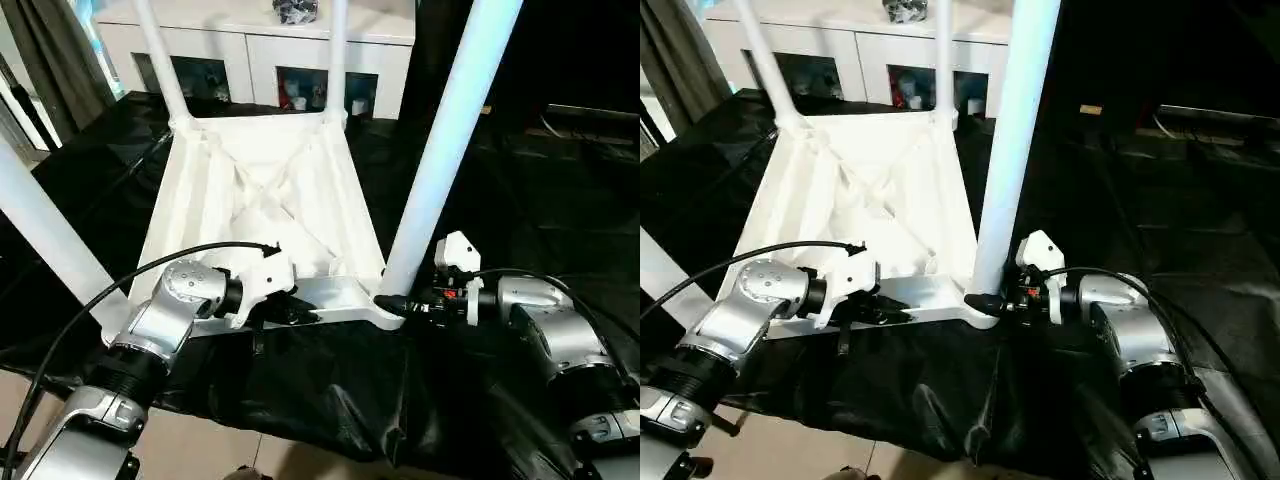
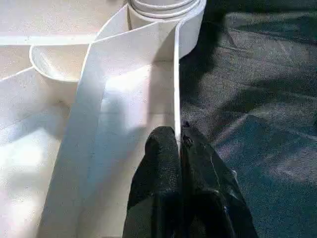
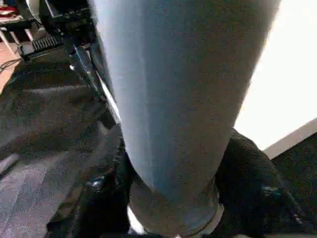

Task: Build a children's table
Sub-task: Rotate leg to tighten

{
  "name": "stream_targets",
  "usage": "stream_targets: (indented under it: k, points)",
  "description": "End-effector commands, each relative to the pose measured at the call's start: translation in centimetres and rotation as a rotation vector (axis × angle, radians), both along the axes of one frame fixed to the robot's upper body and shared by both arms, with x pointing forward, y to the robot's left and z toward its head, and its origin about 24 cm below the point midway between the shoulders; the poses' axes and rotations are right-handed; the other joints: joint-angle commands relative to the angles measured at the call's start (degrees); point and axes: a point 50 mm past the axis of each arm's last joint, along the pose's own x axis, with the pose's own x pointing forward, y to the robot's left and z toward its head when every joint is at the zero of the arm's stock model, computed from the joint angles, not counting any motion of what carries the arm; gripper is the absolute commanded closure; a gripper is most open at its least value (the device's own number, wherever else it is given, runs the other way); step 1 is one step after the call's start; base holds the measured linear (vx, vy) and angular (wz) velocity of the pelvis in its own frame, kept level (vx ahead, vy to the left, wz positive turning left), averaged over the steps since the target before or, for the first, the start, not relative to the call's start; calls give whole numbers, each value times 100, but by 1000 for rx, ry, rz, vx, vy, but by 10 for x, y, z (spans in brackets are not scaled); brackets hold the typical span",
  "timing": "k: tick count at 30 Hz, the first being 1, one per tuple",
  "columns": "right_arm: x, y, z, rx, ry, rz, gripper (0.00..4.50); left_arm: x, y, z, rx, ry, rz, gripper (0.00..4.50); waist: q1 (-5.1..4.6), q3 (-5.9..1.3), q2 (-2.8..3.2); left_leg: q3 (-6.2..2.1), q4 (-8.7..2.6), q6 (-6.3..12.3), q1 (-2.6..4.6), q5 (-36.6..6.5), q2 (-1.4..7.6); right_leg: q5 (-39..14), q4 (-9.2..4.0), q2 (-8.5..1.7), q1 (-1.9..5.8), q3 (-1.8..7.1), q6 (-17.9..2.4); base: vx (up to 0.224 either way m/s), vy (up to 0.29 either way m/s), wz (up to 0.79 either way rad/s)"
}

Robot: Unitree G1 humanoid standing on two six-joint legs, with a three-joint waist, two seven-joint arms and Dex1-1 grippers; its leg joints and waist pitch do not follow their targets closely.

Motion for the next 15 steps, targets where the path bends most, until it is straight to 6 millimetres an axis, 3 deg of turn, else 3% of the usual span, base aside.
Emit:
stream_targets:
  k: [1, 7, 9, 12, 13, 14, 15]
  points:
    - [-8, 9, -6, 11, 42, 70, 241, 1, -3, 1, 7, -8, -8, 450, 15, -349, -83, -70, -378, 376, 81, -1132, 235, -1186, -298, -287, 256, 209, -1454, 0, 0, 0]
    - [-18, 20, -22, 35, 72, -16, 250, 5, -15, -4, -30, -28, 104, 450, 45, -341, -81, -66, -387, 371, 94, -1147, 240, -1212, -312, -286, 247, 216, -1423, 0, 0, 0]
    - [-20, 25, -29, 27, 72, -96, 251, 5, -24, -6, -44, -35, 140, 450, 36, -285, -75, -84, -440, 197, 124, -1566, 239, -1868, -394, -296, 214, 225, -1251, 0, 0, 0]
    - [-15, 36, -37, 38, 78, -257, 252, 5, -37, -10, -54, -47, 187, 450, -16, -261, -82, -130, -473, -14, 160, -2025, 222, -2668, -485, -309, 182, 218, -973, 0, 0, 0]
    - [-13, 42, -40, 47, 84, -330, 252, 5, -44, -11, -62, -49, 213, 450, -99, -235, -87, -157, -488, -125, 178, -2324, 207, -3095, -536, -299, 142, 203, -802, -51, 5, -2]
    - [-10, 49, -43, 57, 97, -407, 253, 7, -52, -12, -70, -60, 243, 450, -116, -233, -87, -170, -490, -153, 180, -2392, 195, -3250, -554, -303, 139, 193, -736, -60, 10, -6]
    - [-8, 54, -44, 64, 105, -450, 253, 8, -57, -11, -75, -67, 260, 450, -167, -217, -56, -205, -493, -196, 196, -2586, 175, -3622, -605, -313, 137, 149, -572, -60, 10, -6]
